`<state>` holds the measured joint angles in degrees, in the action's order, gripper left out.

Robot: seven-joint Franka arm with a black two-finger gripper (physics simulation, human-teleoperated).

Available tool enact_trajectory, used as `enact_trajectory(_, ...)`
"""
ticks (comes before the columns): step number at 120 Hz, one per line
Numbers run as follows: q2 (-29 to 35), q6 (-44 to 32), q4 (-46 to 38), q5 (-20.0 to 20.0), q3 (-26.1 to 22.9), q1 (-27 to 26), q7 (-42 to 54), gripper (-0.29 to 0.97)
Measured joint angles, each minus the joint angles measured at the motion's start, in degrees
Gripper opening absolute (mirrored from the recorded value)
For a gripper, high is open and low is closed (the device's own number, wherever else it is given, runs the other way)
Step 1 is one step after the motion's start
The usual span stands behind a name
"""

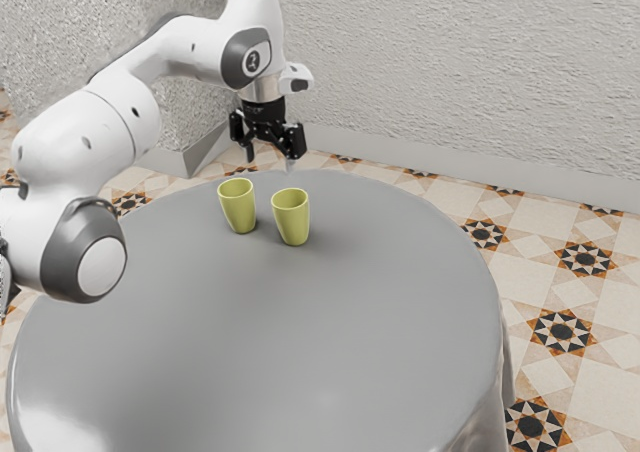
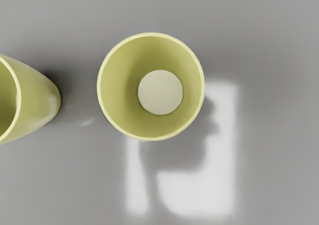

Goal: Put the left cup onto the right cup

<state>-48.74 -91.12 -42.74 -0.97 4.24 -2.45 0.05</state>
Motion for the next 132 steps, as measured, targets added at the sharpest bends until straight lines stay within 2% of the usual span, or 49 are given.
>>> enact_trajectory(69,-4.4,-5.93,1.31,0.01,-0.26,-0.17,0.12,0.68)
enact_trajectory(132,-4.03,-8.3,-1.55,0.23,1.54,2.05,0.23,0.68)
